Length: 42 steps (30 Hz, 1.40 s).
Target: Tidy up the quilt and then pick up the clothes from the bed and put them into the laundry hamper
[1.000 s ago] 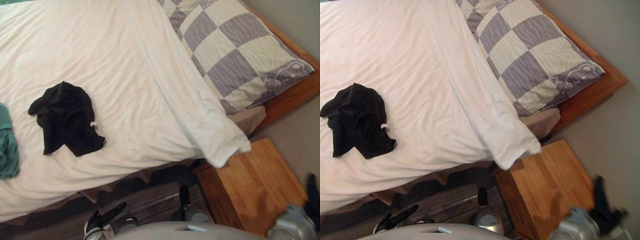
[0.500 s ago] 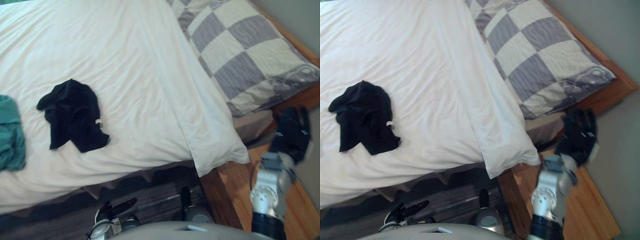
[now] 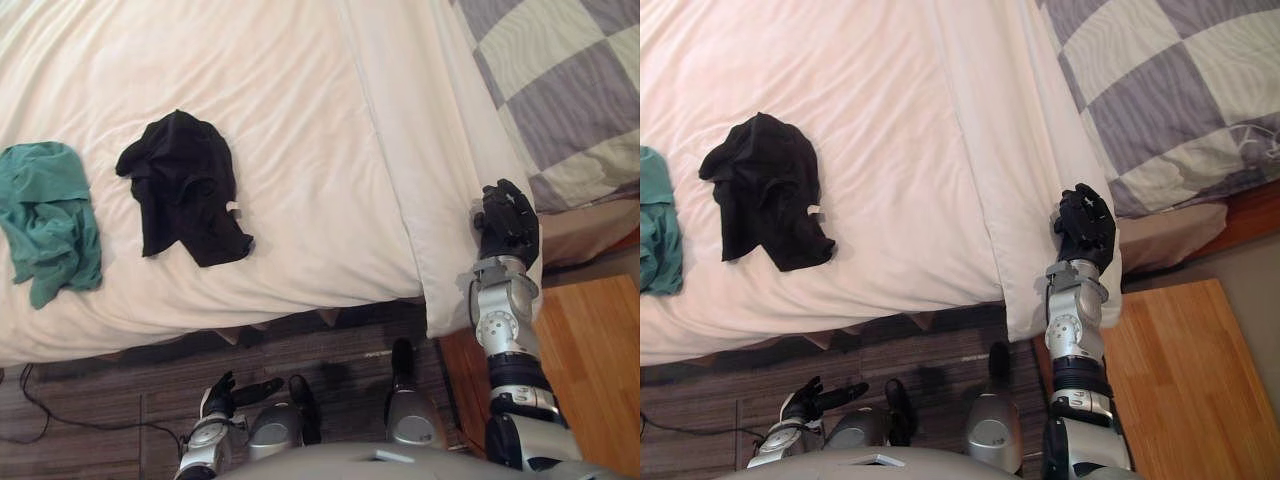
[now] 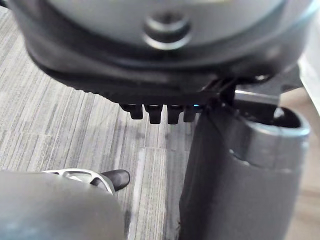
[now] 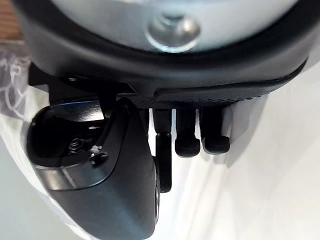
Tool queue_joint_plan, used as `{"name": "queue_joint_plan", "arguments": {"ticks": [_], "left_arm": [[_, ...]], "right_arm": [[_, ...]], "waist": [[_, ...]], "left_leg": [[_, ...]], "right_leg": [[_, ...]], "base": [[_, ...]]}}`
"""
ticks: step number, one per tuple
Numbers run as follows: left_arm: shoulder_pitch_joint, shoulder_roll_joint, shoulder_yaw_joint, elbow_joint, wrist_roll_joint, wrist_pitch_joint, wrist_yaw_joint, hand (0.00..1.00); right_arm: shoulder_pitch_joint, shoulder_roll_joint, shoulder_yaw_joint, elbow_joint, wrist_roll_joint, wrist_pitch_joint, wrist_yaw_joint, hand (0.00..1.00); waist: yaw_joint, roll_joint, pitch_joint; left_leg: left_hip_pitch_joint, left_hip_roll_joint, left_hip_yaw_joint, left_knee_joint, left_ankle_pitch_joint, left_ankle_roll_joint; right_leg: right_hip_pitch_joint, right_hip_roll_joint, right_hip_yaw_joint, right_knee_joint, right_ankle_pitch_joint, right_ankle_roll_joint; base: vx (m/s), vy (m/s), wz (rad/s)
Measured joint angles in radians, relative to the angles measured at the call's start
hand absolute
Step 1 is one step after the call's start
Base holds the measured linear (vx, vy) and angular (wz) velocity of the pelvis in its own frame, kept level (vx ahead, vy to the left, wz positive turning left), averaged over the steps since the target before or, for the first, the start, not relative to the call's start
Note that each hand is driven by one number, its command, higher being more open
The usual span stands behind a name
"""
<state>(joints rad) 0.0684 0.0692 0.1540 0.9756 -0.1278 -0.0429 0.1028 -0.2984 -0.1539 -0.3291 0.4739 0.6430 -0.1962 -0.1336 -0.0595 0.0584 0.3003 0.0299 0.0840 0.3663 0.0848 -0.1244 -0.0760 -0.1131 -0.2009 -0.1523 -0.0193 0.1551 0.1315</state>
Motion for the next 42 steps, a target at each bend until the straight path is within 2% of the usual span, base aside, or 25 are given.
{"name": "queue_joint_plan", "arguments": {"ticks": [6,8,12,13,15,17,18,19,20,22,23,24,25,28,30,31,33,35,36,37,38,39,40,41,42], "left_arm": [[-0.001,-0.042,0.102,0.007,0.000,0.001,0.003,1.00],[-0.003,-0.070,0.142,0.006,0.000,0.002,0.002,1.00],[0.005,-0.082,0.161,0.008,0.000,0.004,0.004,1.00],[0.008,-0.082,0.164,0.008,0.001,0.005,0.004,1.00],[0.008,-0.084,0.166,0.002,0.008,0.003,0.003,1.00],[0.009,-0.077,0.161,-0.007,0.013,0.000,0.003,1.00],[0.008,-0.063,0.154,-0.005,0.013,0.000,0.003,1.00],[0.006,-0.048,0.154,-0.002,0.013,0.002,0.002,1.00],[0.006,-0.027,0.132,0.002,0.012,0.005,0.005,1.00],[-0.002,-0.022,0.087,0.012,0.011,0.004,0.003,1.00],[-0.018,-0.049,0.068,0.016,0.011,0.003,-0.006,1.00],[-0.021,-0.066,0.061,0.015,0.011,0.002,-0.008,1.00],[-0.025,-0.087,0.041,0.012,0.006,0.000,-0.015,1.00],[-0.050,-0.102,0.013,-0.024,-0.030,-0.005,-0.026,1.00],[-0.067,-0.097,0.012,-0.025,-0.052,-0.020,-0.019,1.00],[-0.065,-0.091,0.009,-0.031,-0.066,-0.035,-0.019,1.00],[-0.062,-0.073,0.009,-0.041,-0.063,-0.044,-0.018,1.00],[-0.057,-0.051,0.002,-0.040,-0.052,-0.038,-0.017,1.00],[-0.057,-0.041,0.000,-0.029,-0.048,-0.040,-0.017,1.00],[-0.059,-0.043,-0.003,-0.021,-0.049,-0.043,-0.013,1.00],[-0.068,-0.019,-0.024,-0.011,-0.048,-0.034,0.003,1.00],[-0.069,-0.009,-0.031,-0.007,-0.048,-0.033,0.006,1.00],[-0.066,0.011,-0.053,0.004,-0.049,-0.029,0.009,1.00],[-0.070,0.027,-0.106,0.016,-0.036,-0.014,0.002,1.00],[-0.072,0.026,-0.121,0.017,-0.028,-0.010,-0.003,1.00]], "right_arm": [[0.137,0.160,-0.141,0.055,0.002,0.003,0.038,0.00],[0.249,0.204,-0.256,0.215,0.009,0.062,0.010,0.00],[0.436,0.222,-0.312,0.393,-0.004,0.155,-0.043,0.00],[0.483,0.220,-0.317,0.416,-0.019,0.178,-0.046,1.00],[0.573,0.223,-0.316,0.425,-0.062,0.199,-0.046,1.00],[0.613,0.230,-0.292,0.437,-0.092,0.209,-0.034,1.00],[0.616,0.228,-0.276,0.463,-0.111,0.213,-0.020,1.00],[0.616,0.226,-0.257,0.477,-0.129,0.214,-0.013,1.00],[0.619,0.228,-0.222,0.481,-0.130,0.210,0.007,1.00],[0.596,0.219,-0.195,0.484,-0.163,0.200,0.012,1.00],[0.560,0.205,-0.167,0.484,-0.202,0.188,0.023,1.00],[0.543,0.197,-0.158,0.485,-0.217,0.188,0.027,1.00],[0.501,0.179,-0.132,0.486,-0.253,0.189,0.035,1.00],[0.399,0.112,-0.034,0.483,-0.336,0.190,0.037,1.00],[0.346,0.061,0.022,0.481,-0.418,0.189,0.035,1.00],[0.330,0.038,0.038,0.479,-0.460,0.185,0.037,1.00],[0.313,0.037,0.053,0.473,-0.482,0.175,0.038,1.00],[0.316,0.039,0.068,0.472,-0.482,0.170,0.043,1.00],[0.320,0.041,0.069,0.473,-0.481,0.169,0.043,1.00],[0.321,0.040,0.070,0.477,-0.479,0.168,0.044,1.00],[0.322,0.083,0.065,0.531,-0.477,0.180,0.053,1.00],[0.323,0.098,0.059,0.540,-0.469,0.184,0.058,1.00],[0.328,0.121,0.039,0.541,-0.464,0.187,0.078,1.00],[0.324,0.129,0.048,0.537,-0.478,0.184,0.080,1.00],[0.319,0.127,0.057,0.535,-0.480,0.186,0.084,1.00]], "waist": [[-0.003,-0.032,-0.015],[-0.003,-0.046,-0.025],[-0.021,-0.039,-0.030],[-0.039,-0.039,-0.031],[-0.055,-0.044,-0.030],[-0.055,-0.072,-0.048],[-0.056,-0.088,-0.056],[-0.056,-0.113,-0.067],[-0.056,-0.143,-0.075],[-0.054,-0.130,-0.089],[-0.054,-0.097,-0.088],[-0.053,-0.087,-0.088],[-0.047,-0.050,-0.092],[-0.050,-0.049,-0.026],[-0.047,-0.050,-0.005],[-0.035,-0.032,0.000],[-0.027,-0.028,0.002],[-0.034,-0.040,0.001],[-0.038,-0.047,0.000],[-0.040,-0.045,-0.006],[-0.039,-0.111,-0.017],[-0.041,-0.124,-0.024],[-0.068,-0.150,-0.041],[-0.068,-0.166,-0.049],[-0.062,-0.160,-0.051]], "left_leg": [[0.056,0.034,0.074,0.022,-0.045,-0.014],[0.079,0.063,0.117,0.037,-0.065,-0.025],[0.119,0.079,0.189,0.037,-0.078,-0.040],[0.130,0.083,0.209,0.038,-0.081,-0.044],[0.156,0.093,0.248,0.046,-0.085,-0.051],[0.160,0.100,0.284,0.058,-0.089,-0.048],[0.161,0.102,0.295,0.065,-0.101,-0.056],[0.163,0.104,0.298,0.086,-0.110,-0.063],[0.179,0.106,0.288,0.119,-0.127,-0.082],[0.185,0.117,0.277,0.110,-0.118,-0.088],[0.179,0.117,0.255,0.073,-0.095,-0.074],[0.172,0.116,0.247,0.060,-0.089,-0.069],[0.146,0.115,0.224,0.055,-0.079,-0.069],[0.017,0.114,0.119,0.272,-0.119,-0.115],[-0.096,0.119,0.025,0.458,-0.137,-0.127],[-0.129,0.179,0.019,0.561,-0.170,-0.124],[-0.127,0.292,-0.035,0.648,-0.219,-0.073],[-0.122,0.369,-0.108,0.662,-0.225,-0.052],[-0.110,0.411,-0.140,0.609,-0.189,-0.005],[-0.083,0.388,-0.190,0.526,-0.194,-0.114],[-0.078,0.262,-0.214,0.494,-0.263,-0.184],[-0.090,0.244,-0.217,0.499,-0.260,-0.183],[-0.113,0.199,-0.238,0.515,-0.263,-0.185],[-0.103,0.158,-0.217,0.501,-0.271,-0.182],[-0.095,0.144,-0.201,0.480,-0.266,-0.172]], "right_leg": [[0.028,0.027,0.028,0.014,-0.018,0.001],[0.026,0.048,0.051,0.037,-0.037,-0.002],[0.008,0.067,0.102,0.074,-0.060,-0.002],[-0.001,0.072,0.112,0.095,-0.070,-0.002],[-0.037,0.084,0.120,0.182,-0.099,-0.012],[-0.098,0.051,-0.017,0.316,-0.162,-0.058],[-0.134,0.010,-0.109,0.426,-0.220,-0.091],[-0.163,-0.017,-0.134,0.517,-0.254,-0.097],[-0.164,-0.029,-0.121,0.574,-0.301,-0.082],[-0.137,-0.002,-0.132,0.533,-0.314,-0.080],[-0.115,0.018,-0.151,0.464,-0.296,-0.081],[-0.109,0.028,-0.153,0.434,-0.286,-0.078],[-0.105,0.037,-0.158,0.389,-0.266,-0.082],[-0.110,-0.022,-0.157,0.385,-0.269,-0.084],[-0.124,-0.075,-0.159,0.389,-0.259,-0.073],[-0.123,-0.080,-0.159,0.389,-0.246,-0.073],[-0.106,-0.098,-0.151,0.401,-0.232,-0.049],[-0.093,-0.142,-0.134,0.406,-0.211,-0.010],[-0.092,-0.182,-0.110,0.403,-0.179,0.044],[-0.094,-0.209,-0.084,0.397,-0.154,0.086],[-0.102,-0.271,-0.012,0.365,-0.147,0.114],[-0.102,-0.273,-0.002,0.368,-0.147,0.114],[-0.069,-0.285,-0.028,0.338,-0.101,0.053],[-0.066,-0.317,-0.041,0.310,0.023,-0.068],[-0.080,-0.321,-0.057,0.294,0.089,-0.156]], "base": [[-0.02,-0.023,-0.24],[0.00,-0.064,-0.41],[0.01,-0.035,-0.52],[-0.01,-0.037,-0.60],[-0.04,-0.035,-0.55],[-0.08,-0.051,-0.35],[-0.06,-0.099,-0.24],[-0.04,-0.191,-0.20],[-0.01,-0.184,-0.11],[-0.01,-0.116,0.04],[-0.02,-0.056,0.18],[-0.03,-0.022,0.23],[-0.04,0.038,0.27],[-0.09,0.092,0.46],[-0.11,0.137,0.38],[-0.07,0.217,-0.05],[-0.07,0.432,-0.17],[-0.03,0.577,0.00],[-0.04,0.614,0.08],[-0.06,0.905,0.20],[-0.03,0.537,0.24],[-0.01,0.504,0.56],[0.01,0.256,0.49],[-0.01,0.365,0.34],[-0.05,0.441,-0.30]]}}
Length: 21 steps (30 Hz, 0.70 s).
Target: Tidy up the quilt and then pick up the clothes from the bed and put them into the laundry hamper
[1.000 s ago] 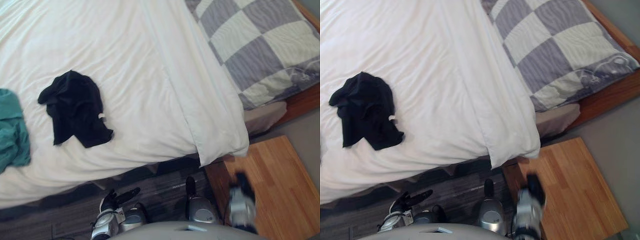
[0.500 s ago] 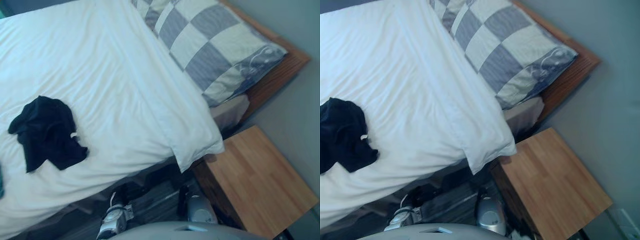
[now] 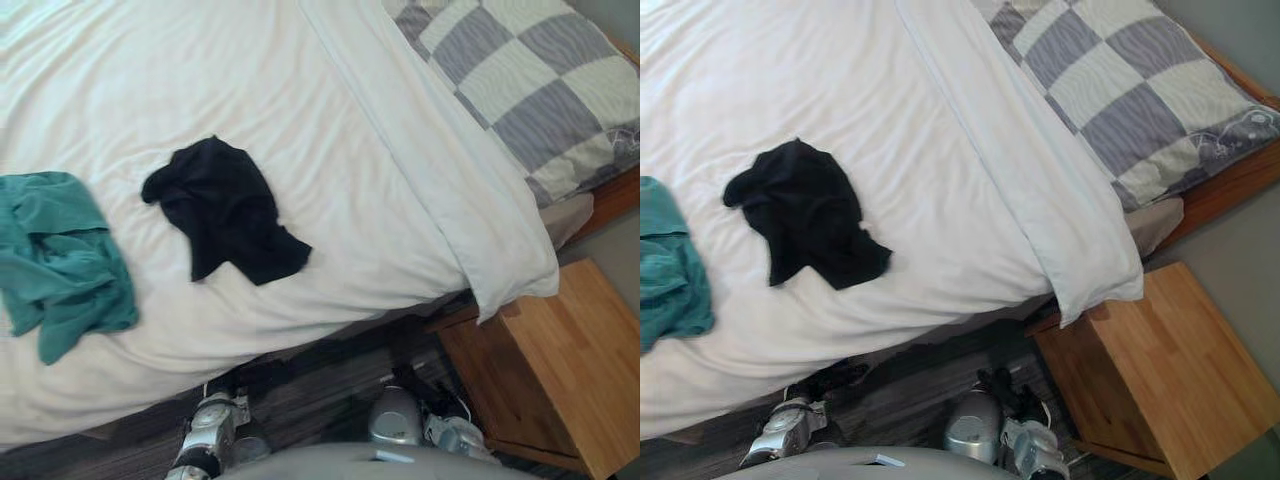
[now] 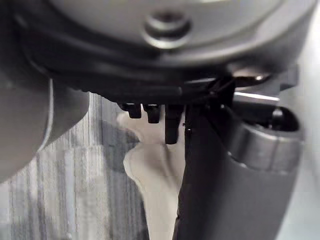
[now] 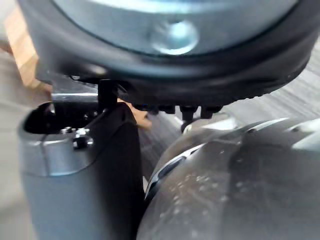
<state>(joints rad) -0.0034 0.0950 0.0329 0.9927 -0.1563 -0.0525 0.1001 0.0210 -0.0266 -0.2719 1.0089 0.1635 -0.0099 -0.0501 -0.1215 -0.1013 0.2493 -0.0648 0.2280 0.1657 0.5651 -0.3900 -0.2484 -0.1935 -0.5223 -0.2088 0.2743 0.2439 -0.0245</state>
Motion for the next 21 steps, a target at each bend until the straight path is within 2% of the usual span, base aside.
{"name": "queue_joint_plan", "arguments": {"ticks": [1,2,3,4,5,6,7,9,10,11,12,13,15,16,17,19,21], "left_arm": [[0.002,-0.006,-0.019,0.000,0.008,0.004,0.000,1.00],[0.010,-0.009,-0.021,0.002,0.011,0.004,-0.001,1.00],[0.008,-0.006,-0.029,0.001,0.011,0.004,-0.003,1.00],[0.007,-0.007,-0.039,-0.001,0.011,0.003,-0.011,1.00],[0.006,-0.006,-0.046,-0.001,0.011,0.004,-0.016,1.00],[0.003,-0.004,-0.075,-0.002,0.012,0.007,-0.016,1.00],[0.000,-0.005,-0.099,-0.002,0.012,0.016,-0.016,1.00],[0.002,-0.012,-0.141,-0.002,0.019,0.035,-0.017,1.00],[0.002,-0.023,-0.145,-0.002,0.025,0.035,-0.016,1.00],[0.002,-0.061,-0.147,-0.004,0.041,0.035,-0.016,1.00],[0.002,-0.089,-0.149,-0.007,0.045,0.035,-0.014,1.00],[0.000,-0.115,-0.162,-0.018,0.043,0.034,-0.013,1.00],[-0.001,-0.127,-0.172,-0.025,0.040,0.034,-0.014,1.00],[0.002,-0.126,-0.179,-0.032,0.033,0.028,-0.015,1.00],[0.002,-0.126,-0.179,-0.031,0.029,0.028,-0.015,1.00],[0.003,-0.127,-0.179,-0.032,0.028,0.025,-0.014,1.00],[0.002,-0.128,-0.181,-0.030,0.029,0.017,-0.015,1.00]], "right_arm": [[-0.012,-0.021,0.040,-0.003,-0.003,0.003,0.003,1.00],[-0.016,-0.027,0.081,-0.005,-0.023,0.001,0.004,1.00],[-0.018,-0.033,0.123,-0.010,-0.042,-0.001,-0.002,1.00],[-0.016,-0.041,0.159,-0.019,-0.064,-0.005,0.000,1.00],[-0.014,-0.044,0.177,-0.025,-0.085,-0.008,0.001,1.00],[-0.017,-0.052,0.218,-0.032,-0.120,-0.016,0.004,1.00],[-0.026,-0.059,0.247,-0.036,-0.135,-0.021,0.007,1.00],[-0.036,-0.044,0.304,-0.039,-0.161,-0.026,0.004,1.00],[-0.036,-0.044,0.320,-0.037,-0.161,-0.026,0.002,1.00],[-0.042,-0.062,0.346,-0.035,-0.190,-0.025,0.012,1.00],[-0.052,-0.081,0.363,-0.030,-0.201,-0.025,0.017,1.00],[-0.074,-0.093,0.361,-0.007,-0.235,-0.017,0.014,1.00],[-0.080,-0.094,0.361,0.007,-0.237,-0.013,0.010,1.00],[-0.078,-0.091,0.361,0.008,-0.250,-0.003,0.005,1.00],[-0.079,-0.091,0.361,0.007,-0.269,0.000,0.004,1.00],[-0.080,-0.089,0.356,0.005,-0.276,0.004,-0.001,1.00],[-0.082,-0.085,0.339,0.003,-0.276,0.004,-0.001,1.00]], "waist": [[0.014,0.021,-0.006],[0.015,0.027,-0.008],[0.029,0.026,-0.009],[0.034,0.027,-0.008],[0.034,0.025,-0.010],[0.035,0.026,-0.010],[0.039,0.027,-0.013],[0.038,0.047,-0.018],[0.040,0.060,-0.022],[0.044,0.099,-0.029],[0.047,0.127,-0.029],[0.047,0.151,-0.022],[0.053,0.145,-0.017],[0.063,0.149,-0.017],[0.060,0.151,-0.018],[0.060,0.147,-0.017],[0.060,0.142,-0.015]], "left_leg": [[0.026,-0.003,0.054,-0.071,0.030,0.029],[0.066,-0.021,0.073,-0.168,0.083,0.062],[0.080,-0.031,0.084,-0.214,0.108,0.073],[0.088,-0.051,0.088,-0.245,0.121,0.085],[0.093,-0.062,0.086,-0.255,0.127,0.090],[0.101,-0.077,0.082,-0.258,0.130,0.094],[0.114,-0.083,0.085,-0.256,0.130,0.102],[0.145,-0.114,0.082,-0.243,0.160,0.153],[0.138,-0.116,0.082,-0.221,0.165,0.157],[0.105,-0.118,0.087,-0.163,0.167,0.158],[0.089,-0.123,0.092,-0.131,0.174,0.146],[0.069,-0.131,0.110,-0.079,0.201,0.119],[0.044,-0.124,0.141,-0.020,0.229,0.102],[0.033,-0.086,0.193,0.019,0.204,0.124],[0.035,-0.057,0.204,0.022,0.192,0.135],[0.042,0.064,0.180,0.015,0.185,0.150],[0.047,0.130,0.131,-0.007,0.190,0.155]], "right_leg": [[-0.015,0.004,-0.084,-0.033,0.099,-0.089],[-0.007,0.071,-0.215,0.134,-0.059,0.049],[-0.002,0.134,-0.257,0.223,-0.210,0.076],[0.005,0.193,-0.258,0.293,-0.322,0.082],[0.009,0.217,-0.248,0.318,-0.366,0.091],[0.031,0.257,-0.233,0.319,-0.416,0.087],[0.054,0.259,-0.223,0.298,-0.419,0.082],[0.168,0.256,-0.256,0.155,-0.438,0.054],[0.194,0.260,-0.263,0.110,-0.435,0.059],[0.219,0.260,-0.265,0.055,-0.417,0.091],[0.227,0.252,-0.265,0.038,-0.407,0.108],[0.239,0.226,-0.268,0.029,-0.397,0.125],[0.257,0.202,-0.272,0.003,-0.385,0.141],[0.274,0.195,-0.273,-0.026,-0.369,0.143],[0.274,0.198,-0.273,-0.022,-0.369,0.143],[0.248,0.201,-0.247,0.018,-0.368,0.144],[0.217,0.190,-0.225,0.052,-0.360,0.159]], "base": [[-0.02,0.466,-0.49],[0.02,0.541,-0.51],[0.06,0.440,-0.23],[0.04,0.291,-0.11],[0.05,0.131,0.02],[0.04,0.087,-0.01],[0.03,0.061,0.00],[0.02,-0.004,0.07],[0.02,-0.017,0.09],[0.01,0.024,0.04],[0.00,0.087,0.12],[-0.01,0.084,0.15],[-0.01,0.096,0.09],[-0.02,0.113,-0.06],[-0.03,0.115,-0.16],[-0.04,0.162,-0.23],[-0.04,0.283,-0.26]]}}
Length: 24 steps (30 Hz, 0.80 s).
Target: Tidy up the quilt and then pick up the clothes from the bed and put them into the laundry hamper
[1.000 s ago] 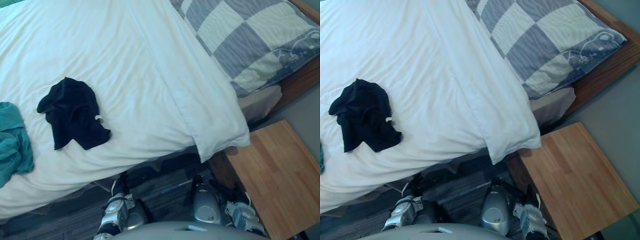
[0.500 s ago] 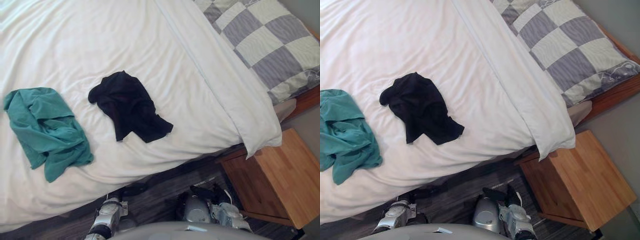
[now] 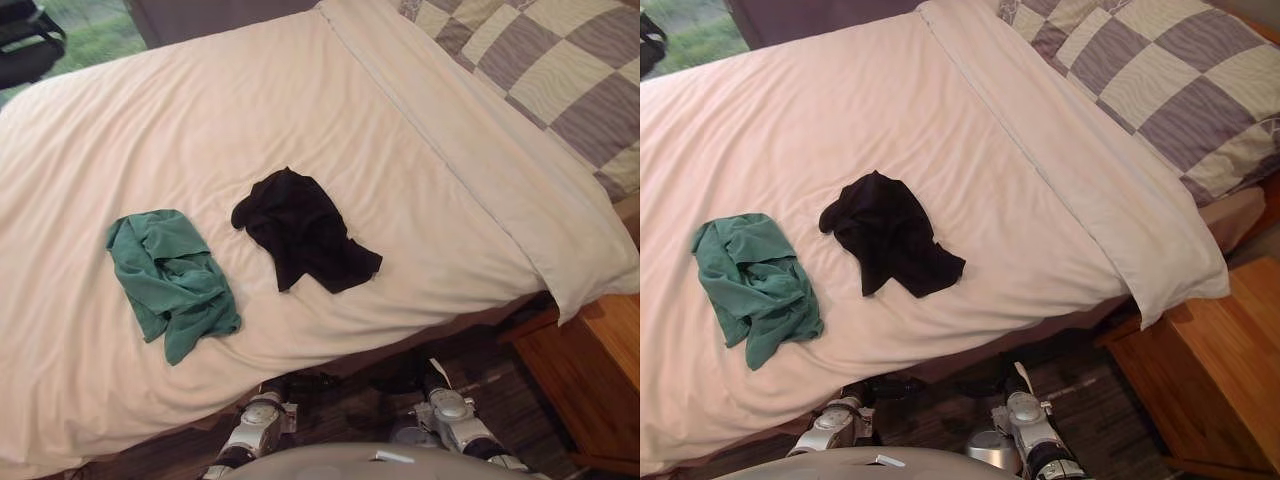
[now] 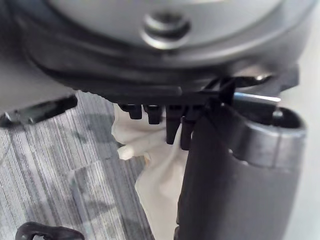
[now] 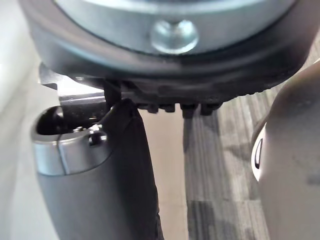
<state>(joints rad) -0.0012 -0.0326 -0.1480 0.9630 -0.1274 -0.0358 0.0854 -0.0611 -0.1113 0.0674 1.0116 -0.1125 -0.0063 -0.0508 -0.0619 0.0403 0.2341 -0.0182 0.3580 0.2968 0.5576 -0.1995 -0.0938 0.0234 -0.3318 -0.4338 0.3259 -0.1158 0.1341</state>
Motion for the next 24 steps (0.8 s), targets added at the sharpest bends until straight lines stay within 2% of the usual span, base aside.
{"name": "queue_joint_plan", "arguments": {"ticks": [1,2,3,4,5,7,8,10,11,12,13,14,15,16,17,18,19,20,21,22,23,24], "left_arm": [[0.000,-0.001,-0.012,0.002,0.001,-0.006,-0.001,1.00],[-0.006,-0.001,-0.037,0.011,0.006,-0.008,-0.002,1.00],[-0.006,-0.001,-0.049,0.013,0.019,-0.008,-0.001,1.00],[-0.006,0.018,-0.080,0.023,0.022,-0.006,0.008,1.00],[-0.009,0.026,-0.089,0.027,0.022,-0.005,0.011,1.00],[-0.016,0.057,-0.114,0.030,0.064,-0.003,0.020,1.00],[-0.015,0.067,-0.120,0.035,0.065,-0.003,0.028,1.00],[-0.015,0.076,-0.121,0.048,0.070,-0.004,0.038,1.00],[-0.014,0.091,-0.120,0.050,0.091,-0.003,0.050,1.00],[-0.014,0.098,-0.120,0.050,0.093,-0.003,0.056,1.00],[-0.015,0.114,-0.118,0.050,0.095,-0.002,0.061,1.00],[-0.018,0.121,-0.112,0.050,0.094,-0.001,0.062,1.00],[-0.020,0.123,-0.106,0.050,0.089,-0.001,0.062,1.00],[-0.020,0.123,-0.078,0.056,0.085,-0.001,0.057,1.00],[-0.019,0.106,-0.056,0.060,0.084,0.003,0.050,1.00],[-0.017,0.097,-0.042,0.062,0.083,0.006,0.047,1.00],[-0.009,0.085,0.009,0.067,0.081,0.013,0.044,1.00],[-0.005,0.080,0.044,0.067,0.081,0.014,0.044,1.00],[0.004,0.077,0.130,0.069,0.071,0.015,0.043,1.00],[0.022,0.080,0.261,0.080,0.044,0.015,0.044,1.00],[0.030,0.084,0.322,0.088,0.032,0.015,0.045,1.00],[0.054,0.096,0.450,0.103,-0.015,0.019,0.044,1.00]], "right_arm": [[0.000,0.004,-0.013,-0.002,0.001,0.000,0.000,1.00],[-0.001,0.010,-0.022,0.000,-0.001,-0.001,0.000,1.00],[0.002,0.016,-0.027,0.003,-0.002,-0.001,-0.002,1.00],[0.010,0.045,-0.031,0.012,-0.004,-0.004,0.002,1.00],[0.010,0.055,-0.037,0.014,-0.007,-0.004,0.004,1.00],[0.016,0.089,-0.076,0.016,-0.040,-0.001,0.001,1.00],[0.022,0.088,-0.076,0.014,-0.039,-0.001,0.001,1.00],[0.030,0.087,-0.068,0.009,-0.037,-0.001,0.000,1.00],[0.031,0.083,-0.054,0.009,-0.037,-0.001,-0.001,1.00],[0.029,0.081,-0.053,0.009,-0.037,-0.001,-0.001,1.00],[0.028,0.080,-0.046,0.008,-0.035,-0.003,0.001,1.00],[0.035,0.080,-0.044,0.009,-0.029,-0.003,0.002,1.00],[0.038,0.080,-0.046,0.009,-0.028,-0.003,0.002,1.00],[0.039,0.082,-0.063,0.009,-0.018,-0.001,0.001,1.00],[0.038,0.075,-0.103,0.004,-0.004,0.000,-0.001,1.00],[0.041,0.071,-0.121,0.005,0.015,0.001,-0.004,1.00],[0.047,0.067,-0.165,0.013,0.046,0.008,-0.009,1.00],[0.050,0.066,-0.197,0.016,0.053,0.012,-0.011,1.00],[0.057,0.073,-0.258,0.023,0.072,0.018,-0.012,1.00],[0.075,0.083,-0.343,0.037,0.092,0.019,-0.013,1.00],[0.083,0.086,-0.381,0.040,0.098,0.020,-0.013,1.00],[0.100,0.085,-0.469,0.058,0.124,0.020,-0.014,1.00]], "waist": [[0.000,-0.008,0.000],[0.001,-0.017,-0.009],[-0.003,-0.038,-0.013],[-0.022,-0.074,-0.026],[-0.025,-0.087,-0.026],[-0.020,-0.123,-0.030],[-0.016,-0.125,-0.031],[-0.014,-0.120,-0.037],[-0.016,-0.114,-0.040],[-0.016,-0.111,-0.038],[-0.013,-0.104,-0.036],[0.002,-0.104,-0.037],[0.009,-0.110,-0.038],[0.010,-0.108,-0.037],[-0.003,-0.096,-0.033],[-0.004,-0.093,-0.035],[0.001,-0.080,-0.044],[0.002,-0.077,-0.046],[0.004,-0.077,-0.051],[0.006,-0.082,-0.064],[0.007,-0.082,-0.069],[0.006,-0.088,-0.076]], "left_leg": [[0.012,0.036,-0.042,-0.044,0.040,0.024],[0.034,-0.009,-0.089,-0.096,0.014,-0.037],[0.039,-0.035,-0.090,-0.112,-0.004,-0.057],[0.027,-0.074,-0.112,-0.150,-0.033,-0.103],[0.028,-0.086,-0.114,-0.168,-0.039,-0.113],[0.034,-0.135,-0.137,-0.218,-0.025,-0.113],[0.052,-0.151,-0.139,-0.264,0.001,-0.104],[0.073,-0.161,-0.135,-0.345,0.050,-0.098],[0.075,-0.152,-0.145,-0.412,0.097,-0.098],[0.074,-0.142,-0.152,-0.432,0.114,-0.102],[0.079,-0.117,-0.170,-0.470,0.142,-0.108],[0.091,-0.104,-0.178,-0.506,0.164,-0.109],[0.096,-0.102,-0.176,-0.522,0.173,-0.101],[0.098,-0.102,-0.170,-0.544,0.193,-0.070],[0.095,-0.110,-0.153,-0.549,0.209,-0.045],[0.096,-0.113,-0.141,-0.552,0.213,-0.040],[0.105,-0.111,-0.133,-0.564,0.221,-0.032],[0.113,-0.110,-0.127,-0.568,0.223,-0.036],[0.133,-0.111,-0.105,-0.580,0.226,-0.049],[0.147,-0.115,-0.085,-0.582,0.219,-0.069],[0.153,-0.119,-0.082,-0.581,0.217,-0.072],[0.170,-0.129,-0.077,-0.582,0.212,-0.082]], "right_leg": [[-0.025,-0.018,0.019,0.024,0.012,0.020],[-0.044,-0.038,0.037,0.029,0.034,0.060],[-0.045,-0.048,0.048,0.011,0.041,0.066],[-0.038,-0.051,0.066,-0.016,0.042,0.064],[-0.031,-0.055,0.065,-0.025,0.051,0.054],[-0.013,-0.090,0.038,-0.052,0.119,0.029],[-0.014,-0.102,0.025,-0.048,0.149,-0.016],[-0.020,-0.104,-0.005,-0.048,0.180,-0.063],[-0.027,-0.085,-0.029,-0.046,0.181,-0.069],[-0.033,-0.070,-0.023,-0.024,0.156,-0.068],[-0.045,-0.015,-0.005,0.047,0.068,-0.049],[-0.041,0.011,-0.002,0.039,0.024,-0.028],[-0.037,0.018,-0.004,0.026,0.011,-0.011],[-0.018,0.025,-0.028,-0.019,0.001,0.027],[-0.003,0.034,-0.038,-0.060,0.015,0.031],[0.002,0.040,-0.040,-0.079,0.028,0.037],[0.016,0.051,-0.040,-0.106,0.043,0.042],[0.020,0.053,-0.038,-0.117,0.047,0.044],[0.034,0.056,-0.029,-0.136,0.058,0.050],[0.052,0.057,-0.021,-0.169,0.079,0.057],[0.064,0.057,-0.018,-0.189,0.089,0.061],[0.094,0.056,-0.014,-0.226,0.113,0.067]], "base": [[-0.04,0.500,-0.31],[-0.03,0.463,-0.19],[-0.03,0.520,0.24],[-0.03,0.362,0.51],[-0.03,0.325,0.66],[-0.11,0.280,0.46],[-0.14,0.258,0.25],[-0.11,0.060,0.20],[-0.12,-0.032,0.32],[-0.11,-0.098,0.41],[-0.06,-0.142,0.24],[-0.05,-0.153,0.12],[-0.07,-0.178,0.00],[-0.08,-0.149,0.10],[-0.09,-0.128,0.16],[-0.06,-0.068,0.10],[-0.02,-0.034,-0.05],[-0.01,-0.014,-0.16],[0.01,0.038,-0.28],[0.03,0.052,-0.30],[0.07,0.071,-0.23],[0.07,0.052,-0.09]]}}
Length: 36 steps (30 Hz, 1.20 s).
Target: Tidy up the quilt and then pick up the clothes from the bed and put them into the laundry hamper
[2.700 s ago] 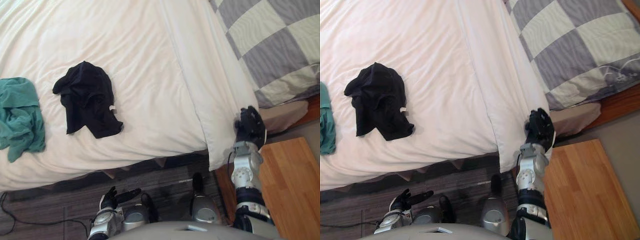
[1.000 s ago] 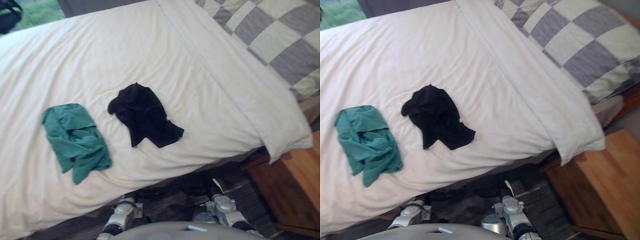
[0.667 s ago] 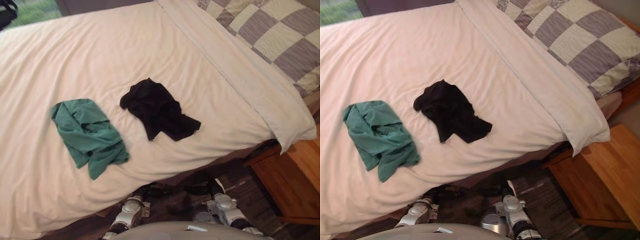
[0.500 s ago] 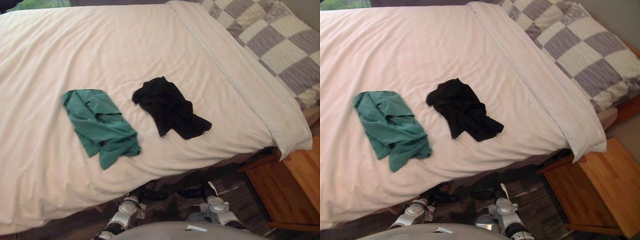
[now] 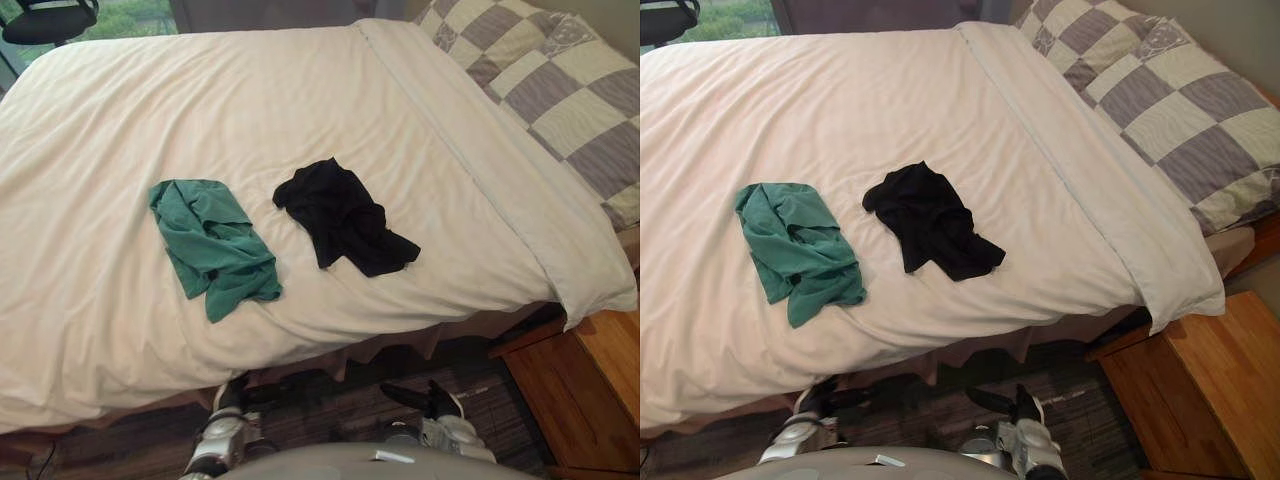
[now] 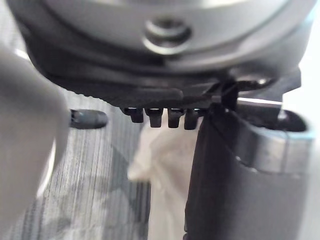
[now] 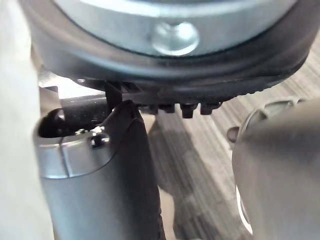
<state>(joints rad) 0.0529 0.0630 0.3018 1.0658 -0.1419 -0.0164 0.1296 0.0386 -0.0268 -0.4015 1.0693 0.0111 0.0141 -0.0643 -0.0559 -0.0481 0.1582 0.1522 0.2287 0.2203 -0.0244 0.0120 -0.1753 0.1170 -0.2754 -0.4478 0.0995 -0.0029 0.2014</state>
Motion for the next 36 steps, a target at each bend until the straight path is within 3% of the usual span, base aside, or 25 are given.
{"name": "queue_joint_plan", "arguments": {"ticks": [1,3,6,7,9,12,14,17,20,25,31,33,36], "left_arm": [[0.013,0.009,0.068,0.008,-0.025,0.002,0.000,1.00],[0.073,0.069,0.384,0.052,-0.107,0.025,-0.001,1.00],[0.129,0.144,0.701,0.086,-0.149,0.045,0.003,1.00],[0.154,0.165,0.800,0.088,-0.174,0.047,0.003,1.00],[0.173,0.185,0.894,0.092,-0.201,0.047,0.007,1.00],[0.170,0.243,1.012,0.087,-0.285,0.046,0.020,1.00],[0.161,0.271,1.010,0.029,-0.319,0.044,0.042,1.00],[0.148,0.305,0.959,-0.210,-0.309,0.034,0.092,1.00],[0.139,0.403,0.890,-0.489,-0.241,-0.065,0.182,1.00],[0.063,0.504,0.832,-0.810,-0.242,-0.216,0.276,1.00],[0.034,0.480,0.685,-1.034,-0.232,-0.282,0.253,1.00],[0.034,0.443,0.619,-1.091,-0.202,-0.293,0.219,1.00],[0.038,0.356,0.467,-1.167,-0.200,-0.291,0.150,1.00]], "right_arm": [[0.013,0.000,-0.051,0.014,0.012,0.002,0.000,1.00],[0.064,-0.006,-0.289,0.093,0.101,0.024,-0.005,1.00],[0.115,-0.019,-0.520,0.135,0.208,0.035,-0.022,1.00],[0.135,-0.033,-0.580,0.135,0.248,0.038,-0.034,1.00],[0.150,-0.064,-0.628,0.135,0.293,0.038,-0.042,1.00],[0.149,-0.141,-0.711,0.068,0.360,0.035,-0.089,1.00],[0.143,-0.162,-0.717,-0.054,0.387,0.024,-0.120,1.00],[0.134,-0.176,-0.663,-0.325,0.388,-0.015,-0.171,1.00],[0.100,-0.180,-0.569,-0.581,0.299,-0.082,-0.216,1.00],[0.054,-0.214,-0.442,-0.757,0.179,-0.114,-0.246,1.00],[-0.011,-0.233,-0.301,-0.971,0.067,-0.125,-0.219,1.00],[-0.016,-0.253,-0.236,-1.028,-0.012,-0.125,-0.197,1.00],[-0.016,-0.255,-0.129,-1.102,-0.126,-0.126,-0.155,1.00]], "waist": [[0.001,-0.008,-0.004],[0.005,-0.029,-0.026],[0.004,-0.046,-0.039],[0.000,-0.044,-0.040],[-0.004,-0.031,-0.047],[-0.005,0.013,-0.086],[-0.006,0.031,-0.117],[-0.002,0.050,-0.151],[-0.001,0.045,-0.157],[0.010,0.028,-0.158],[0.014,0.058,-0.113],[0.014,0.069,-0.098],[0.015,0.067,-0.089]], "left_leg": [[0.009,-0.005,0.003,-0.001,-0.002,-0.003],[0.034,-0.016,0.021,-0.017,-0.008,-0.012],[0.034,-0.018,0.029,-0.019,-0.016,-0.017],[0.035,-0.021,0.031,-0.019,-0.018,-0.016],[0.033,-0.027,0.031,-0.021,-0.019,-0.016],[0.030,-0.032,0.032,-0.025,-0.021,-0.017],[0.029,-0.033,0.031,-0.030,-0.020,-0.018],[0.028,-0.033,0.027,-0.029,-0.020,-0.018],[0.012,-0.033,0.021,-0.027,-0.017,-0.020],[0.001,-0.036,0.002,-0.028,-0.009,-0.021],[0.014,-0.036,-0.005,-0.029,-0.010,-0.020],[0.015,-0.036,-0.005,-0.029,-0.010,-0.020],[0.020,-0.035,0.002,-0.027,-0.013,-0.018]], "right_leg": [[0.015,-0.001,0.000,-0.019,0.008,0.004],[0.044,-0.004,0.000,-0.059,0.023,0.010],[0.045,-0.004,-0.001,-0.069,0.023,0.011],[0.045,-0.007,0.000,-0.071,0.024,0.012],[0.046,-0.011,-0.001,-0.078,0.027,0.018],[0.046,-0.015,-0.004,-0.086,0.031,0.024],[0.044,-0.016,-0.009,-0.086,0.030,0.024],[0.043,-0.017,-0.011,-0.085,0.025,0.018],[0.037,-0.017,-0.013,-0.083,0.025,0.017],[0.034,-0.019,-0.017,-0.078,0.030,0.019],[0.044,-0.019,-0.018,-0.076,0.030,0.018],[0.044,-0.019,-0.017,-0.075,0.030,0.018],[0.044,-0.018,-0.011,-0.075,0.030,0.018]], "base": [[0.11,0.080,-0.07],[0.11,0.067,-0.07],[0.06,0.024,-0.03],[0.00,0.000,0.00],[0.00,0.000,0.00],[-0.01,0.003,0.01],[-0.02,0.004,0.05],[-0.02,0.004,0.03],[-0.01,0.002,0.03],[0.02,0.002,0.08],[0.01,0.001,0.02],[0.00,0.000,0.00],[-0.01,0.004,-0.07]]}}
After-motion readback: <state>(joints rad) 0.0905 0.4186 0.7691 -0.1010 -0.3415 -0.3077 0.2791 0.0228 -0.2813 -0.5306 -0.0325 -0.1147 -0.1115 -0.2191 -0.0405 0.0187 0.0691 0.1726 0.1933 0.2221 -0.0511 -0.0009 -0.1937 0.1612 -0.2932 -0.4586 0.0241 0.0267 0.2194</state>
